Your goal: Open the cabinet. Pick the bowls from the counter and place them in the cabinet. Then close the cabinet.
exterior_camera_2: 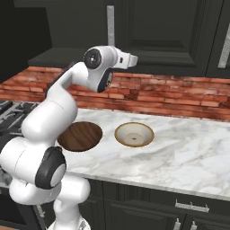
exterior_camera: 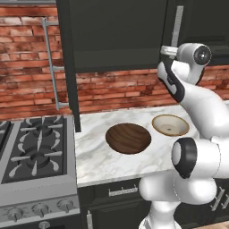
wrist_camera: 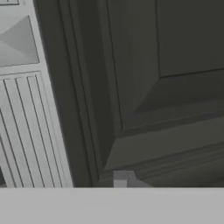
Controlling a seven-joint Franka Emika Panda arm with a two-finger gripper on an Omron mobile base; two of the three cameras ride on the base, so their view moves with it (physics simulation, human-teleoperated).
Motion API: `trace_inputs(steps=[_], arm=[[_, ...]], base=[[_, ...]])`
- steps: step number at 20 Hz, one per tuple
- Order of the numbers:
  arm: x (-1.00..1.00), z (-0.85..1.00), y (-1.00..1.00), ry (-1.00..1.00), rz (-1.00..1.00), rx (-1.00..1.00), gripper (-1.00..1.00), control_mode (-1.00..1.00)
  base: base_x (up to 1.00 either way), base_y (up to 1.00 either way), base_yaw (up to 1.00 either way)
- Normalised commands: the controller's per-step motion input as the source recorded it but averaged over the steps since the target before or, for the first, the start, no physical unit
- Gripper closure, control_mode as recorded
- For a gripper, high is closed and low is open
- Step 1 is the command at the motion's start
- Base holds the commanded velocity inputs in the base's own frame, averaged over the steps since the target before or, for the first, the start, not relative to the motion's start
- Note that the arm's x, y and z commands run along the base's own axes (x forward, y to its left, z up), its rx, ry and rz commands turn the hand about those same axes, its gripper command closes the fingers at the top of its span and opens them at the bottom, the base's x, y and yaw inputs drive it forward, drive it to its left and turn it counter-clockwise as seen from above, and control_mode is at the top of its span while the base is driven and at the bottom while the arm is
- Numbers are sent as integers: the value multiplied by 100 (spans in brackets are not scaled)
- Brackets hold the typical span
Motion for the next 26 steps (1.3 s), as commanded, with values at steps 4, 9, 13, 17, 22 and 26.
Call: trace_inputs(steps=[4, 9, 13, 17, 22, 26], arm=[[-55, 14, -100, -22, 0, 10, 100, -100], [-62, 17, -100, -19, 0, 10, 100, -100], [-76, 30, -100, -15, 0, 7, 100, -100], [-93, 37, -100, -6, 0, 8, 100, -100], [-100, 37, -100, 0, 0, 12, 100, -100], [-100, 29, -100, 0, 0, 18, 100, -100]], base=[[0, 0, 0], [0, 0, 0], [0, 0, 0], [0, 0, 0], [0, 0, 0], [0, 0, 0]])
